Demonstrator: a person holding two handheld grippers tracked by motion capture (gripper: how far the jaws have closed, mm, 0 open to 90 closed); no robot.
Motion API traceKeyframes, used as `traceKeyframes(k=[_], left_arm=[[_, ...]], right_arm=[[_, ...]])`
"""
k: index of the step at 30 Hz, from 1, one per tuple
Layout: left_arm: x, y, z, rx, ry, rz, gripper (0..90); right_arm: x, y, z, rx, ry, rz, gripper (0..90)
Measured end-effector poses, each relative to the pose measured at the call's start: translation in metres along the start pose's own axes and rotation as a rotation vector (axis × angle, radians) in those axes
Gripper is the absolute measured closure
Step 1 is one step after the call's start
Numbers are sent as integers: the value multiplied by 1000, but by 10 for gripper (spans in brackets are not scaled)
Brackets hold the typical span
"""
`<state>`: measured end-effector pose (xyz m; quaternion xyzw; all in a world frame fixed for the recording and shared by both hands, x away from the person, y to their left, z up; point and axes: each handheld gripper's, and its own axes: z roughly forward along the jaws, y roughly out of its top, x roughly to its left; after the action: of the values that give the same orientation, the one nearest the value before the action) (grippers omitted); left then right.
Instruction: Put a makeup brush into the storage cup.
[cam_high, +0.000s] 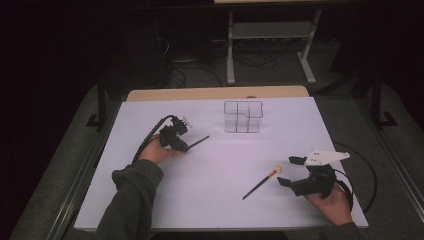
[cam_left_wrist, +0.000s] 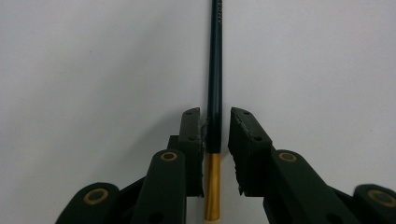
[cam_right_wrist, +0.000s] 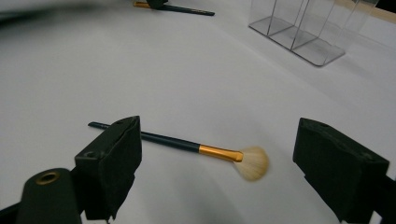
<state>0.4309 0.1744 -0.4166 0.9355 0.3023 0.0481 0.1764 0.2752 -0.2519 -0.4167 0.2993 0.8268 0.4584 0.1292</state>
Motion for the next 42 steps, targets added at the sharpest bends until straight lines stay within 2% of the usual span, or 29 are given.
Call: traceKeyframes(k=[14, 17, 20, 25, 33, 42], left_arm=[[-2, 1, 3, 21, 14, 16, 821], [-5, 2, 3, 31, 38, 31, 826], [-6, 2, 4, 27, 44, 26, 829], [-5, 2, 3, 31, 34, 8, 832], [-3, 1, 2, 36, 27, 5, 833], [-1, -3, -11, 2, 7, 2, 833]], right_arm=[[0, 0, 0, -3, 1, -3, 145], [1, 0, 1, -3, 0, -6, 145], [1, 0, 1, -1, 1, -12, 145], [1, 0, 2, 1, 6, 1, 145], [0, -1, 2, 4, 5, 4, 145], [1, 1, 1, -6, 9, 6, 145]])
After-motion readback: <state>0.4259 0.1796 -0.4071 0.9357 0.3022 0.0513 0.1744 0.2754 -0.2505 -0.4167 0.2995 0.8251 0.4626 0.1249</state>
